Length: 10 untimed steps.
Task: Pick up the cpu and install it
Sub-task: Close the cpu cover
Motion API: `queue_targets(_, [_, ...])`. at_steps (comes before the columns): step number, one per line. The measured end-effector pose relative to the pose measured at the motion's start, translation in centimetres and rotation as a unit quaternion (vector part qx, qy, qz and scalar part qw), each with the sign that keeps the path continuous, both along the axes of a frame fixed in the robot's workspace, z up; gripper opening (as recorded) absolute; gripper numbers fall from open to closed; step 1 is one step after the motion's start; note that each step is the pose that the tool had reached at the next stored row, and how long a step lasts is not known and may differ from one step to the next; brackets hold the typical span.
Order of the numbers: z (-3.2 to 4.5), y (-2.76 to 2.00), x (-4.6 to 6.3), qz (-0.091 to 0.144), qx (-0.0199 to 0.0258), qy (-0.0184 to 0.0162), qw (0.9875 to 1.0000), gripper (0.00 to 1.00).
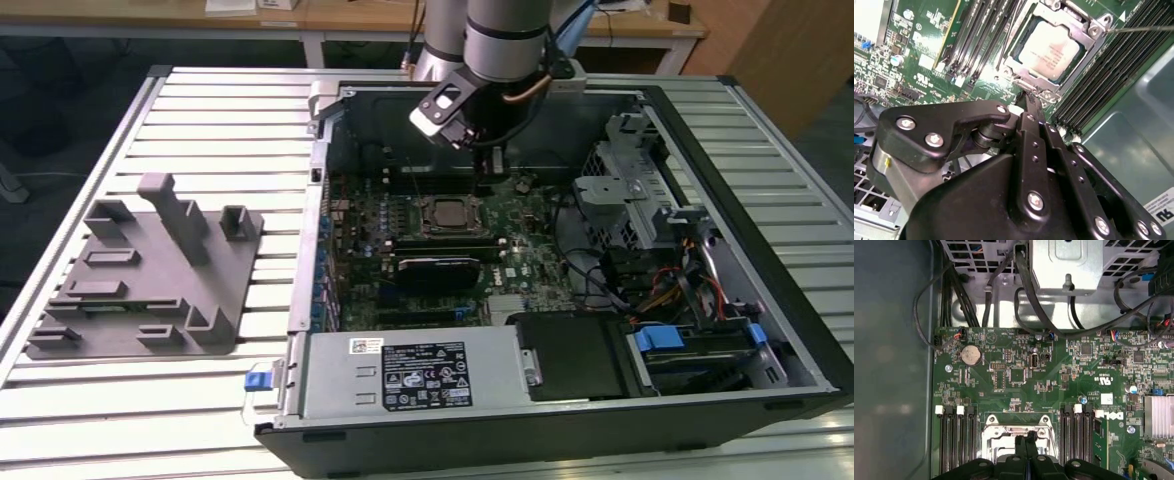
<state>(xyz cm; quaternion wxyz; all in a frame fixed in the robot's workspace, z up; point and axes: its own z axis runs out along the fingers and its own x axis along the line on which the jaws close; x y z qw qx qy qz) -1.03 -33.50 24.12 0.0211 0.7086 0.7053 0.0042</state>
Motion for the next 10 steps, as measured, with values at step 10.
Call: queue_targets(10, [-0.04, -0.22, -0.49, 0.036, 0.0, 0.0, 0.9993, 0.11])
